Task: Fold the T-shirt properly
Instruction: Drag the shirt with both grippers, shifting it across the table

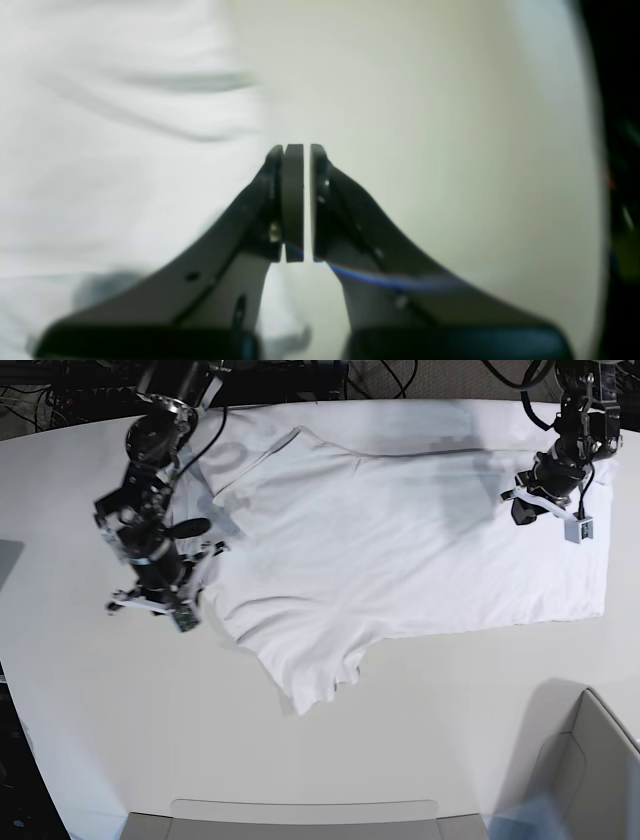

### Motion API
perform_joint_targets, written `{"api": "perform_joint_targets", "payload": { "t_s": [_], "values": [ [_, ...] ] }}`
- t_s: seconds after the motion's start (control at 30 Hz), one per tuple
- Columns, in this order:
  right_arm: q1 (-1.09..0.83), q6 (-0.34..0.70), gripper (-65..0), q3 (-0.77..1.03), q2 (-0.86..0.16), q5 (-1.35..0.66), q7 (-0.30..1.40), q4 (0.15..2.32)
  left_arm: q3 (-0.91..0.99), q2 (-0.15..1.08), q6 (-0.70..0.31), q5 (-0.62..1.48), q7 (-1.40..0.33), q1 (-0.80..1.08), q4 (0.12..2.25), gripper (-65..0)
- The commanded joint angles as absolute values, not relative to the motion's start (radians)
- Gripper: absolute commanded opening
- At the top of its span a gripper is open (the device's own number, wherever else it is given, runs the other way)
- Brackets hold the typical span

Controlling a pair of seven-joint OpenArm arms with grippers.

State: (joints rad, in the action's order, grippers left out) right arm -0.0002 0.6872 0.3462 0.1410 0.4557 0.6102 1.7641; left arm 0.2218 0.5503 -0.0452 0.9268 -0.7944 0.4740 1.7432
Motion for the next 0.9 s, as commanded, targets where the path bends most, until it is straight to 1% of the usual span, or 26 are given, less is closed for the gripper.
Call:
{"api": "perform_joint_targets", "payload": {
  "t_s": [0.0,0.07,0.13,0.23,0.27,0.3,0.4,0.5,0.67,0.73,0.8,0.87],
  "values": [
    [0.033,0.698,-62.8,0.320,0.140,0.472,0.588,1.738,0.234,0.568,-0.047,0.932,-0.780,0.463,1.759,-65.0],
    [0.077,0.698,-62.9,0.275,0.142,0.486,0.588,1.630,0.234,0.558,-0.047,0.932,-0.792,0.453,1.761,-65.0],
    [0.124,0.698,-62.9,0.275,0.142,0.486,0.588,1.518,0.234,0.556,-0.047,0.932,-0.792,0.443,1.761,-65.0],
    [0.162,0.588,-62.9,0.277,0.133,0.492,0.588,1.372,0.234,0.553,-0.047,0.932,-0.792,0.441,1.761,-65.0],
    [0.163,0.561,-62.9,0.277,0.128,0.492,0.587,1.342,0.234,0.553,-0.047,0.932,-0.792,0.441,1.761,-65.0],
    [0.160,0.558,-62.9,0.277,0.116,0.492,0.588,1.325,0.234,0.553,-0.047,0.932,-0.792,0.441,1.761,-65.0],
    [0.094,0.558,-62.9,0.280,0.085,0.492,0.588,1.325,0.234,0.553,-0.047,0.932,-0.792,0.441,1.761,-65.0],
    [-0.001,0.558,-62.9,0.285,0.047,0.492,0.588,1.377,0.234,0.553,-0.047,0.932,-0.792,0.441,1.761,-65.0],
    [-0.131,0.562,-62.8,0.398,0.031,0.484,0.588,1.492,0.234,0.556,-0.047,0.932,-0.792,0.441,1.761,-65.0],
    [-0.154,0.607,-62.8,0.455,0.031,0.484,0.582,1.511,0.234,0.556,-0.047,0.932,-0.792,0.441,1.761,-65.0],
    [-0.151,0.677,-62.7,0.507,0.035,0.484,0.582,1.524,0.232,0.555,-0.047,0.932,-0.792,0.441,1.761,-65.0],
    [-0.133,0.698,-62.7,0.552,0.042,0.484,0.584,1.546,0.226,0.553,-0.047,0.932,-0.792,0.441,1.761,-65.0]
  ]
}}
